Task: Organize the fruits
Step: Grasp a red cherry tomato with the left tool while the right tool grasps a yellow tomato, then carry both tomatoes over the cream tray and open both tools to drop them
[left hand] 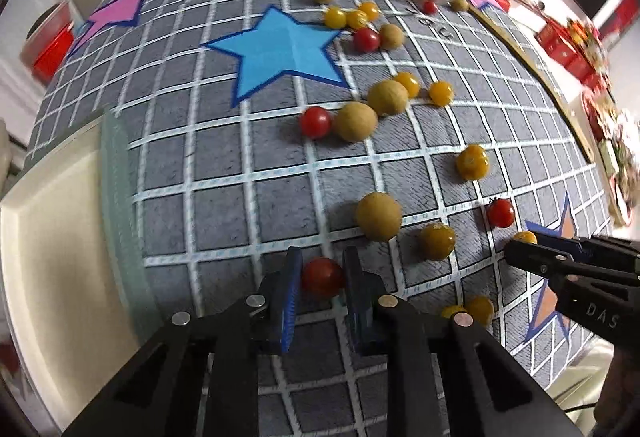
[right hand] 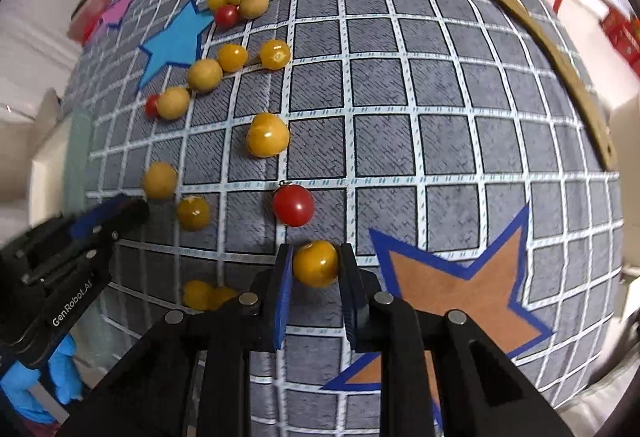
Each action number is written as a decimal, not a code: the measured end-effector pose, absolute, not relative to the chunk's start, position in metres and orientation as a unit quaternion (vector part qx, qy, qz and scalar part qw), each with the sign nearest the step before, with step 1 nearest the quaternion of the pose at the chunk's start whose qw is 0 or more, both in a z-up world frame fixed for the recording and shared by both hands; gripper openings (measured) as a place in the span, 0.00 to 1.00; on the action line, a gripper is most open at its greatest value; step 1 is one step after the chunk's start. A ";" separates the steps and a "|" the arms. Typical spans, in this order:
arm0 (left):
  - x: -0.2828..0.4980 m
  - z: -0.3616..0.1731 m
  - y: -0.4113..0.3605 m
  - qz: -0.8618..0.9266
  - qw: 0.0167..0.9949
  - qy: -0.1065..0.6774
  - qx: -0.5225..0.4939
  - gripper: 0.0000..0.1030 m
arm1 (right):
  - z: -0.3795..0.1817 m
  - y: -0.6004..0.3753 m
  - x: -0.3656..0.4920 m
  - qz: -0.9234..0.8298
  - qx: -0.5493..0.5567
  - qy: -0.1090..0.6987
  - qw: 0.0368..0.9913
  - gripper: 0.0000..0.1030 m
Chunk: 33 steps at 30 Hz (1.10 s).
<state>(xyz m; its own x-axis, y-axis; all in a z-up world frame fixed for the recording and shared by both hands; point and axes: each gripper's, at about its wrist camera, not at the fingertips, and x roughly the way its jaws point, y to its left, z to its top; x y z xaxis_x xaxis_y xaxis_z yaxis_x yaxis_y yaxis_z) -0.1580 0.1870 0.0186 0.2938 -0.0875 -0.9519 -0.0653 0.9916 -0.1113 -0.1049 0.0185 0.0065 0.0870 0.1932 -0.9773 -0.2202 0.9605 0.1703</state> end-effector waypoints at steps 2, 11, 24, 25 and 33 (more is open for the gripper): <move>-0.162 0.025 0.195 -0.002 0.803 0.591 -0.075 0.22 | 0.010 0.019 -0.104 0.146 -0.001 0.660 0.737 0.23; -0.184 0.052 0.236 0.039 0.814 0.572 -0.096 0.22 | 0.032 0.065 -0.095 0.195 0.001 0.651 0.734 0.23; -0.223 0.048 0.344 0.167 0.803 0.560 -0.121 0.22 | 0.043 0.189 -0.101 0.320 -0.036 0.635 0.702 0.23; -0.225 0.046 0.354 0.178 0.801 0.559 -0.124 0.22 | 0.044 0.201 -0.101 0.328 -0.040 0.632 0.701 0.23; -0.232 0.021 0.403 0.224 0.783 0.564 -0.139 0.22 | 0.027 0.292 -0.098 0.372 -0.061 0.631 0.678 0.24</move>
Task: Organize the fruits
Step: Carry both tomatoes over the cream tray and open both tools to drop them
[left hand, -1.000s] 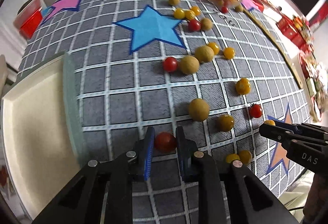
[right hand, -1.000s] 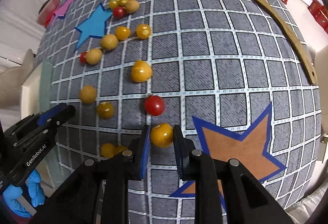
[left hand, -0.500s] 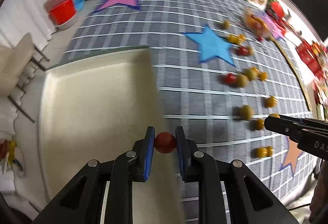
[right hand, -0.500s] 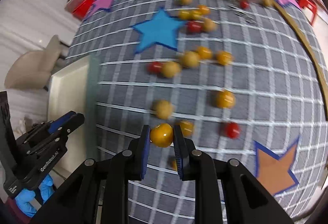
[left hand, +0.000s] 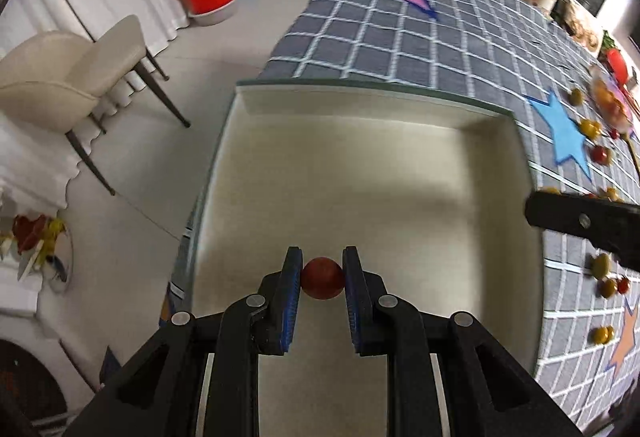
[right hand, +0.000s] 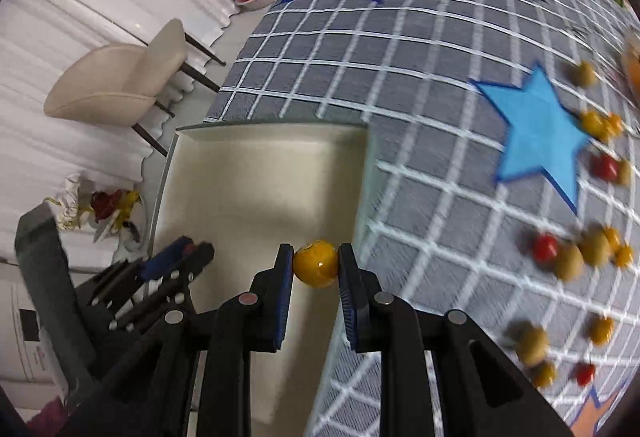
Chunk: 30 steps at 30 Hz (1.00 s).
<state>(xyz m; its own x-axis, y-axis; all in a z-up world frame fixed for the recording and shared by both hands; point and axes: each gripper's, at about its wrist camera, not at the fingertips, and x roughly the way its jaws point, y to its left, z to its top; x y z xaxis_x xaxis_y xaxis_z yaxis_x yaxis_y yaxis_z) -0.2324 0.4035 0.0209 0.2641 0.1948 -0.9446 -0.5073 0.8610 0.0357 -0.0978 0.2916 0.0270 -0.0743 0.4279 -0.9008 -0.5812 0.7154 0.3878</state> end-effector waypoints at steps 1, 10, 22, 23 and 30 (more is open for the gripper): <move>-0.233 0.019 0.405 0.226 0.782 0.564 -0.138 0.22 | 0.025 0.300 -0.097 0.373 -0.066 0.631 0.677 0.23; -0.233 0.012 0.406 0.233 0.781 0.563 -0.133 0.22 | -0.004 0.342 -0.096 0.364 -0.103 0.639 0.670 0.25; -0.232 0.015 0.397 0.231 0.786 0.566 -0.090 0.42 | -0.007 0.349 -0.097 0.379 -0.108 0.637 0.662 0.61; -0.233 0.016 0.396 0.232 0.787 0.565 -0.089 0.76 | -0.005 0.349 -0.097 0.386 -0.102 0.636 0.661 0.63; -0.238 0.026 0.389 0.222 0.792 0.563 -0.074 0.86 | 0.025 0.322 -0.087 0.398 -0.048 0.626 0.669 0.79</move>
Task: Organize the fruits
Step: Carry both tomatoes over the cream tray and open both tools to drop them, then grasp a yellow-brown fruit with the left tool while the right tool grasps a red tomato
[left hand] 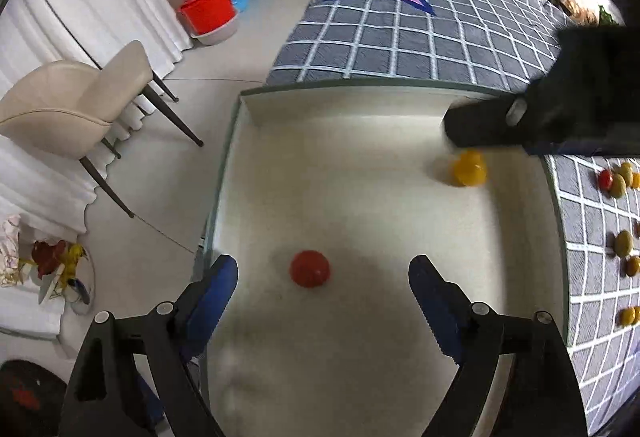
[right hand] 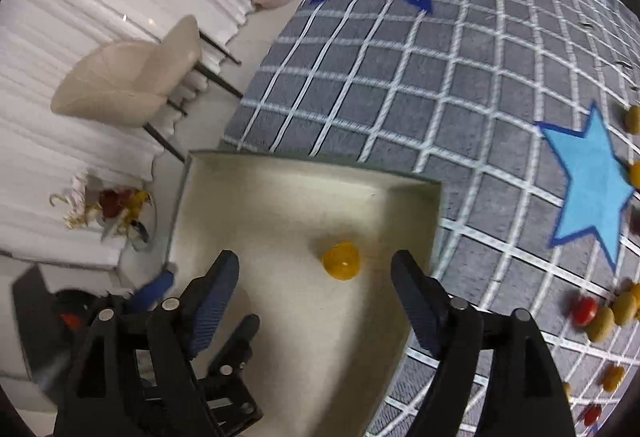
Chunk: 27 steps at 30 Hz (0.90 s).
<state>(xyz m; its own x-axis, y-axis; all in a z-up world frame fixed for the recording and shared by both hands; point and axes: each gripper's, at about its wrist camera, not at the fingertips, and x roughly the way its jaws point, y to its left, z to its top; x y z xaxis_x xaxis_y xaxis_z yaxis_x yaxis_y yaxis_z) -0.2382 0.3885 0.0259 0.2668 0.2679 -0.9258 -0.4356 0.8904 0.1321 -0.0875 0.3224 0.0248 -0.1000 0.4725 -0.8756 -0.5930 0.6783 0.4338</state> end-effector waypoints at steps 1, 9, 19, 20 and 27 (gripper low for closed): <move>-0.237 0.028 0.385 0.219 0.793 0.564 -0.071 0.86 | 0.029 0.316 -0.085 0.395 -0.039 0.624 0.673 0.79; -0.217 0.053 0.336 0.178 0.808 0.560 -0.049 0.86 | 0.055 0.218 -0.065 0.327 -0.009 0.613 0.719 0.79; -0.176 0.061 0.237 0.074 0.824 0.562 -0.007 0.86 | 0.044 0.084 -0.078 0.216 -0.028 0.637 0.739 0.79; -0.175 0.058 0.231 0.067 0.824 0.562 -0.004 0.86 | 0.040 0.070 -0.081 0.207 -0.029 0.642 0.738 0.79; -0.157 0.033 0.187 0.016 0.819 0.573 0.021 0.86 | 0.022 0.030 -0.093 0.188 -0.043 0.656 0.730 0.79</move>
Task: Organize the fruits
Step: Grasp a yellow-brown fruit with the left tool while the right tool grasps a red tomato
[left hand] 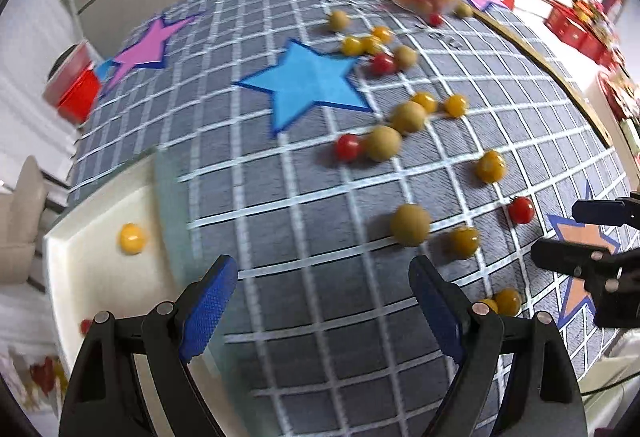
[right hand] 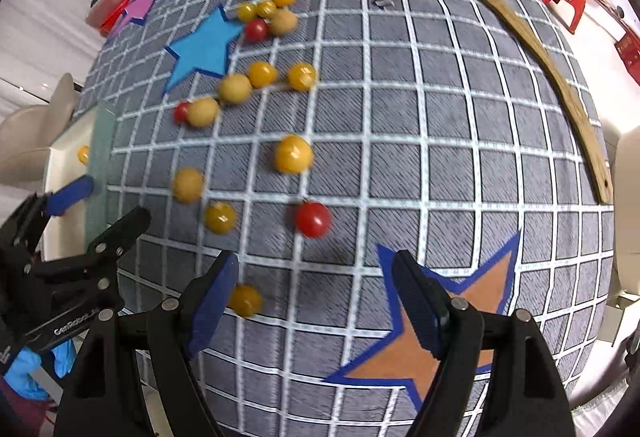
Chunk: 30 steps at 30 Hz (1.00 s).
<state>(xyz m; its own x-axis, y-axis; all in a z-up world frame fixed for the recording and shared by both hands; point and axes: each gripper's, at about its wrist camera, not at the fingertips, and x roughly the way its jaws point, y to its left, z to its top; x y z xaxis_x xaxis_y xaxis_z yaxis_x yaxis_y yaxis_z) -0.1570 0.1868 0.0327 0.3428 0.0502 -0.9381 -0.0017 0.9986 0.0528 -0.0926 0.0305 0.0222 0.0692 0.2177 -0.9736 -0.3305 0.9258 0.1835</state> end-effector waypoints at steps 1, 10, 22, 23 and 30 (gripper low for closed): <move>-0.156 0.030 0.184 0.012 0.819 0.574 0.020 0.86 | 0.020 0.028 -0.093 0.188 -0.044 0.656 0.730 0.79; -0.137 0.014 0.171 0.000 0.815 0.579 0.017 0.77 | 0.005 0.024 -0.092 0.211 -0.052 0.648 0.730 0.63; -0.124 0.008 0.161 -0.001 0.816 0.578 0.012 0.65 | 0.004 0.045 -0.077 0.222 -0.076 0.629 0.741 0.49; -0.125 0.008 0.162 -0.003 0.816 0.578 0.006 0.59 | 0.004 0.047 -0.076 0.222 -0.080 0.629 0.741 0.48; -0.125 0.011 0.157 -0.009 0.814 0.581 -0.006 0.26 | -0.001 0.048 -0.071 0.223 -0.062 0.635 0.737 0.21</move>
<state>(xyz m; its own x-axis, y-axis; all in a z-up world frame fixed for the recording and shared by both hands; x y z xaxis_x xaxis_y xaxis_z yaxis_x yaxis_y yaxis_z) -0.1255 0.1575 0.0114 0.3254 -0.0222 -0.9453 0.0077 0.9998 -0.0208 -0.0709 0.0478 -0.0011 0.0929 0.2502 -0.9637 -0.4077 0.8926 0.1924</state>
